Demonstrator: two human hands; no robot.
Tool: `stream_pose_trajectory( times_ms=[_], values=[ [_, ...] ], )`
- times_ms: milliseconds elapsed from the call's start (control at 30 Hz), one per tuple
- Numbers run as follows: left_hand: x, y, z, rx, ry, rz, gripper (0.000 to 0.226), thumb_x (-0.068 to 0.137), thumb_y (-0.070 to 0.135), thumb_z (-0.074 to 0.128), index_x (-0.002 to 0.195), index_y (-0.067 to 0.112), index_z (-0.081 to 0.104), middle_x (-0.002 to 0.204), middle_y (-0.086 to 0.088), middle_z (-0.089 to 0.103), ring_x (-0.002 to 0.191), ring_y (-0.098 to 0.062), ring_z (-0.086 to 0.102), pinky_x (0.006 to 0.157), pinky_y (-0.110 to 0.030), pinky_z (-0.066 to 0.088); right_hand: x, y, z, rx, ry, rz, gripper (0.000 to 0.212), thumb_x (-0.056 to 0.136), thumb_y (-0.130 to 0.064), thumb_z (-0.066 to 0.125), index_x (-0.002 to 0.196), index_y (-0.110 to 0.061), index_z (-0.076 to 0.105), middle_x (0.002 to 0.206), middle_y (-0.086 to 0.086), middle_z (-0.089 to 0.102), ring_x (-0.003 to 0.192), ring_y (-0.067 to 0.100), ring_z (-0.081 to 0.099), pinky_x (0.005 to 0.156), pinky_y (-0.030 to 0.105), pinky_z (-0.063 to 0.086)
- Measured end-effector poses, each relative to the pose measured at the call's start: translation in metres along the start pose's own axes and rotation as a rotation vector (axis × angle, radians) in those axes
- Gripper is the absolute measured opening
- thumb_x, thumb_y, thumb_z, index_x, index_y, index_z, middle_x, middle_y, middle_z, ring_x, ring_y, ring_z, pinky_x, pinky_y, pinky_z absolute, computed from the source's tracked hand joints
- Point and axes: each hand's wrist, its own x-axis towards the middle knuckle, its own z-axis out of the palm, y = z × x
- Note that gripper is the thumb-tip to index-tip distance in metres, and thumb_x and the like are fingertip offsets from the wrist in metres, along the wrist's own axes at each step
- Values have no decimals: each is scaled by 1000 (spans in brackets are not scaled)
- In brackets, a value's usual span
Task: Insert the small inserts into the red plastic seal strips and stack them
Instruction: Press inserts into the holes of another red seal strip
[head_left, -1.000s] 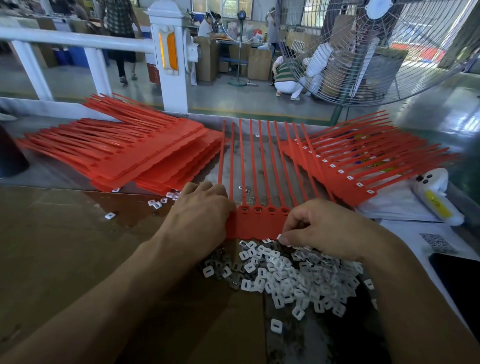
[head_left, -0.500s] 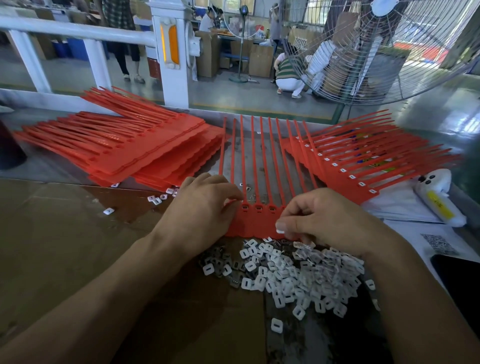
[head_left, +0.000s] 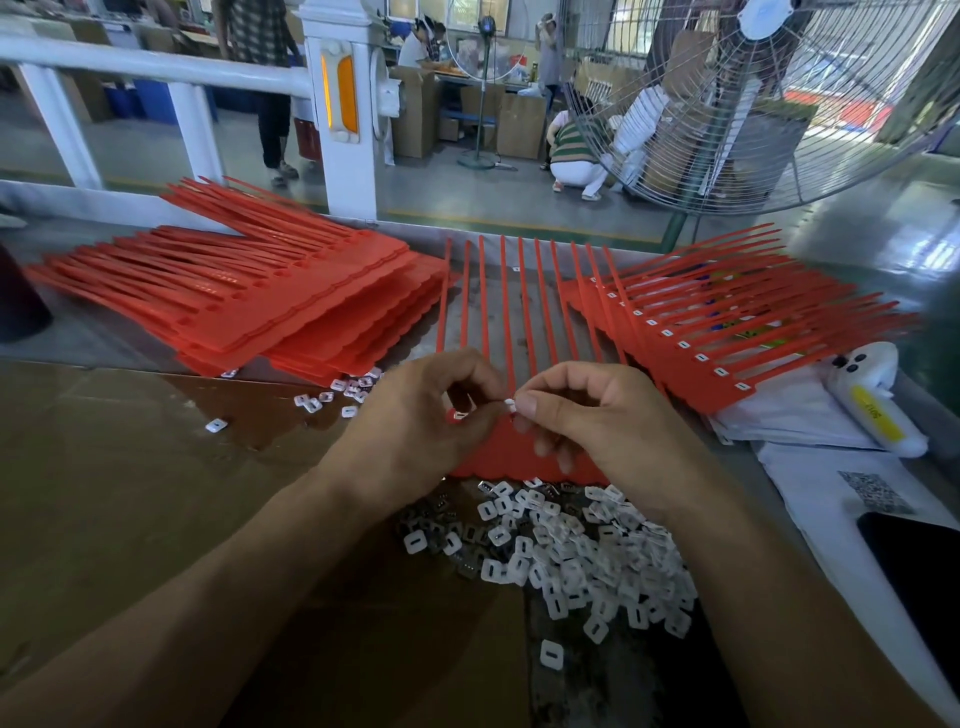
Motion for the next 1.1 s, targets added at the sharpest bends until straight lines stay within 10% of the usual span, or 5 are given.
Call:
stream_pose_trajectory(
  times_ms=[200, 567, 1100],
  values=[
    [1, -1, -1, 447, 61, 196, 9, 87, 21, 71, 88, 25, 64, 86, 16, 62, 83, -3, 52, 82, -26, 34, 0, 1, 7, -10, 31, 56, 15, 90, -42, 77, 87, -27, 77, 76, -1, 75, 53, 6, 59, 50, 18, 46],
    [2, 2, -3, 596, 25, 300, 12, 94, 30, 57, 91, 21, 65, 89, 9, 63, 87, -16, 57, 85, -37, 40, 3, 6, 10, 46, 46, 97, 9, 92, -37, 77, 88, -28, 77, 73, -3, 74, 47, 2, 54, 46, 15, 42],
    [2, -30, -9, 564, -14, -238, 18, 98, 33, 62, 114, 33, 69, 120, 9, 58, 121, -15, 48, 104, -36, 33, 23, 25, 25, -646, 248, -101, 9, 93, -39, 73, 101, -34, 74, 84, -20, 67, 74, -6, 60, 60, 10, 39]
  ],
)
